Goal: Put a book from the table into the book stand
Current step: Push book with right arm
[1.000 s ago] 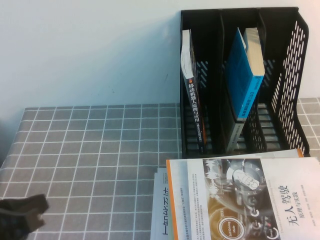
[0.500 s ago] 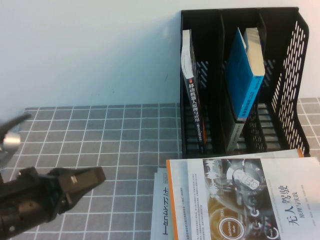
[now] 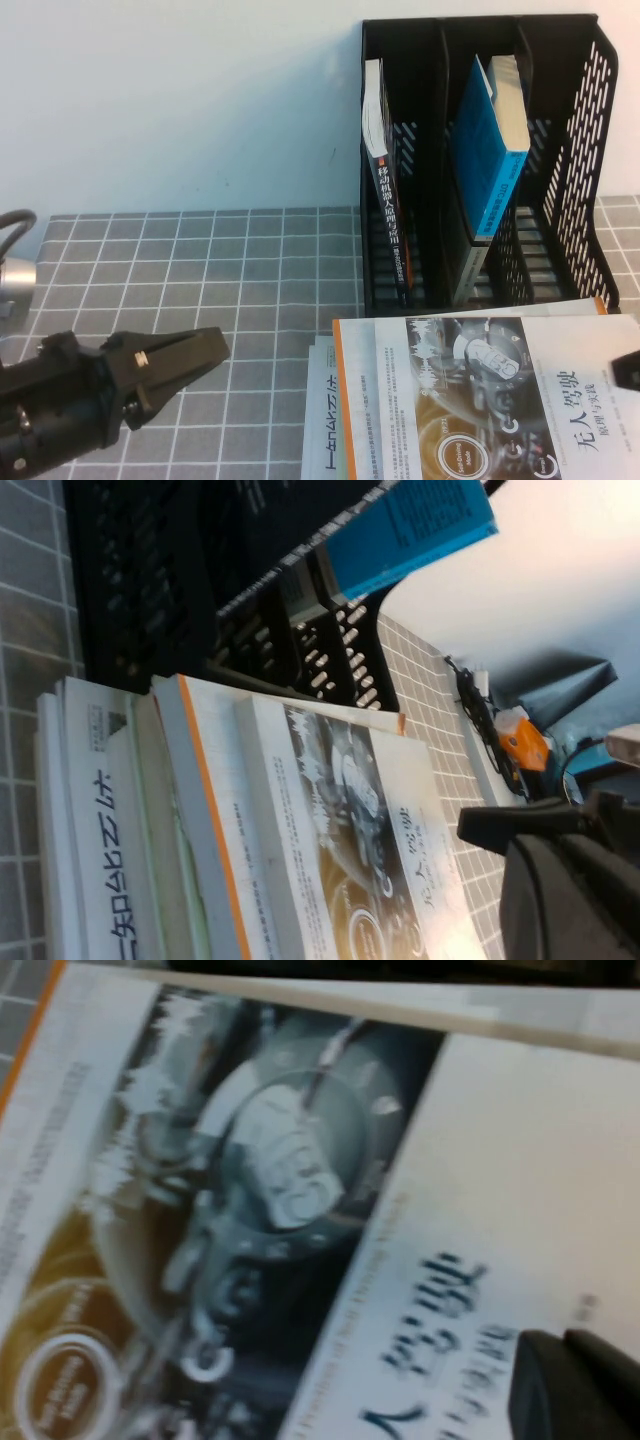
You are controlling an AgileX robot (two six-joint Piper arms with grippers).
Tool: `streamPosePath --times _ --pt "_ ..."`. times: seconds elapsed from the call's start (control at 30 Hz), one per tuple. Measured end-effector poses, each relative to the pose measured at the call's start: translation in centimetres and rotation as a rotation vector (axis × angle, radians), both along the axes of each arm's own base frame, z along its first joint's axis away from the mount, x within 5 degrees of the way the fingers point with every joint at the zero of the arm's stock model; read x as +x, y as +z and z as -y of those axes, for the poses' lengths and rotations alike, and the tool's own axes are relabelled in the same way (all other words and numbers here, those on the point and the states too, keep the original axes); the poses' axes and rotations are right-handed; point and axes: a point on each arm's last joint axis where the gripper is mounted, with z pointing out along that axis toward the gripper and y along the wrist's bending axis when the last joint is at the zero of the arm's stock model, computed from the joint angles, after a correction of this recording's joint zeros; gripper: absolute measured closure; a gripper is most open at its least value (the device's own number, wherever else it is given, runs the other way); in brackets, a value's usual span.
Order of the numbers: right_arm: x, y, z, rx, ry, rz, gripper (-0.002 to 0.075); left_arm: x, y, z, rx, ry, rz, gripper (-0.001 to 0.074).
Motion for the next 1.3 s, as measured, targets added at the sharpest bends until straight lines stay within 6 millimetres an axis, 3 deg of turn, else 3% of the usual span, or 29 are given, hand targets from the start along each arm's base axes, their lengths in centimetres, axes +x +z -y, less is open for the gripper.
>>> streamPosePath --times 0.2,0.77,1.07,1.3 --pt "-0.5 0.2 3.2 -0.216 -0.057 -0.101 0.0729 -0.6 0.3 0.5 -0.036 -0.083 0.003 0.0738" --pt "-0.2 -2.0 3.1 -0.195 -0.046 -0.198 0.0729 -0.8 0.4 0.7 -0.046 -0.109 0.005 0.0738" --pt "0.1 -1.5 1.6 -0.05 -0.016 -0.162 0.0729 -0.7 0.3 0.6 -0.042 -0.1 0.005 0.0738" --pt "0.3 -2.3 -1.1 -0.037 0.073 -0.181 0.0729 -0.6 0.5 0.6 -0.074 -0.085 -0.013 0.0738"
